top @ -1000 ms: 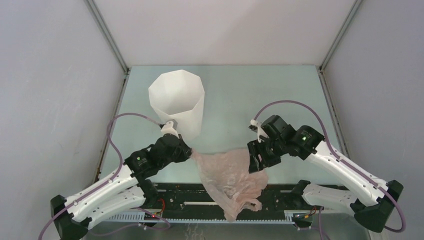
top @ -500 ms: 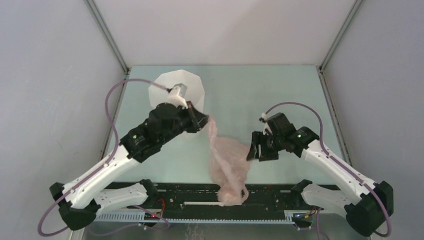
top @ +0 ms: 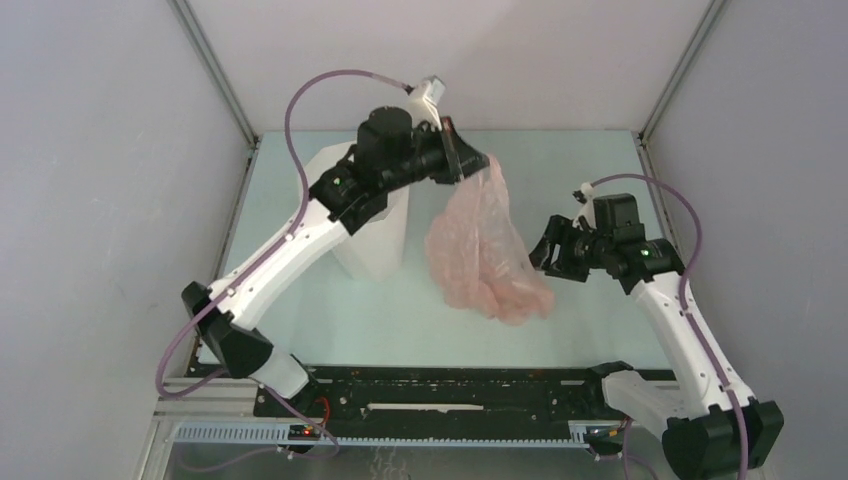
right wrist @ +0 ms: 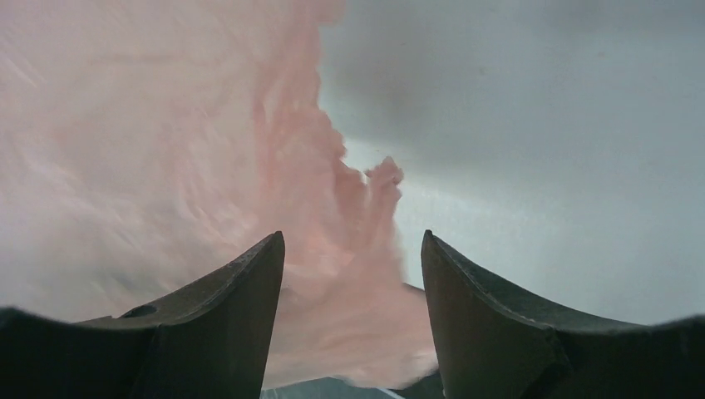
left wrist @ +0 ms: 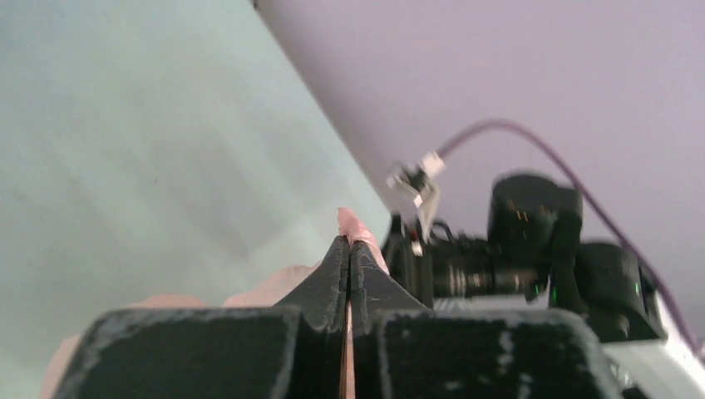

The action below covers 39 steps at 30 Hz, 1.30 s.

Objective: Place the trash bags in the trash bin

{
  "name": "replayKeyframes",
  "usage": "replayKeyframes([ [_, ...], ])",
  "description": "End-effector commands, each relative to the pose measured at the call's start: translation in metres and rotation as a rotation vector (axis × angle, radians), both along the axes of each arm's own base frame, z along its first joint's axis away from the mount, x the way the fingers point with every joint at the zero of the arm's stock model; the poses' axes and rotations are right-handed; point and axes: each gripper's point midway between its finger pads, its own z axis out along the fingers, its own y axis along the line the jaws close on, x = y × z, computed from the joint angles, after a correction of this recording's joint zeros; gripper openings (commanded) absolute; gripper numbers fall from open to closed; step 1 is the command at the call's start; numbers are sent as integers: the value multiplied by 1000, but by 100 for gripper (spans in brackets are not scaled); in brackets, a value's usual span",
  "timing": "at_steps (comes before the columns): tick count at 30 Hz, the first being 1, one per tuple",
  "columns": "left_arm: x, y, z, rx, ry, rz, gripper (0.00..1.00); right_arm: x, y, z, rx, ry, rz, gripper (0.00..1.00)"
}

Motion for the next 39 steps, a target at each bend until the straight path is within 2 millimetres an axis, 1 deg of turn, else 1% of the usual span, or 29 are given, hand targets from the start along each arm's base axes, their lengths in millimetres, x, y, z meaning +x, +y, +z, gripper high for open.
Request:
replayKeyframes([
  [1,36,-6,48,-162,-33,-46,0,-10,-27,7,-45,-10,-72,70],
  [3,46,-16,52,-203,-6,-81,0,-11,-41,8,-69,-10,-136,70],
  [6,52,-38,54,-246,34,-150,0,-12,-60,6,-102,3,-229,70],
  [8,60,-41,48,-256,55,-141,0,-10,-66,5,-95,14,-266,70],
  [10,76,-37,30,-242,106,-92,0,-6,-69,4,-70,27,-286,70],
  [11,88,-31,16,-234,161,-43,0,-3,-68,1,-57,34,-280,69],
  [13,112,-11,-18,-214,294,81,0,4,-63,-7,-34,41,-251,68],
  [14,122,-1,-33,-215,356,136,0,7,-59,-12,-19,54,-233,66],
  [15,130,6,-42,-229,402,171,0,10,-54,-17,2,70,-204,64],
  [16,136,10,-46,-249,428,188,0,14,-49,-23,19,87,-181,62],
  [18,147,12,-43,-284,441,201,0,20,-39,-38,22,123,-133,59],
  [19,151,11,-39,-300,442,199,0,22,-30,-45,23,138,-96,59],
  [20,154,9,-35,-317,449,195,0,28,-22,-49,27,138,-67,57],
  [21,157,6,-27,-339,448,186,0,33,-15,-58,31,157,-46,57],
  [23,161,3,-24,-357,458,174,0,47,-6,-70,27,154,-36,57],
  [26,167,7,-34,-366,504,192,0,70,-12,-92,-2,160,-96,56],
  [28,169,9,-37,-383,525,196,0,81,-17,-101,35,158,-128,55],
  [31,170,8,-39,-388,539,187,0,97,-23,-110,22,98,-120,55],
  [33,170,7,-44,-384,555,187,0,110,-22,-113,-16,26,-94,57],
  [35,170,8,-48,-378,569,189,0,123,-12,-115,-36,-56,-49,61],
  [37,170,9,-50,-376,582,194,0,132,-1,-117,-36,-125,-16,64],
  [38,171,10,-49,-379,584,194,0,133,5,-117,-25,-152,-1,65],
  [39,171,11,-49,-381,590,194,0,139,12,-111,-21,-207,13,66],
])
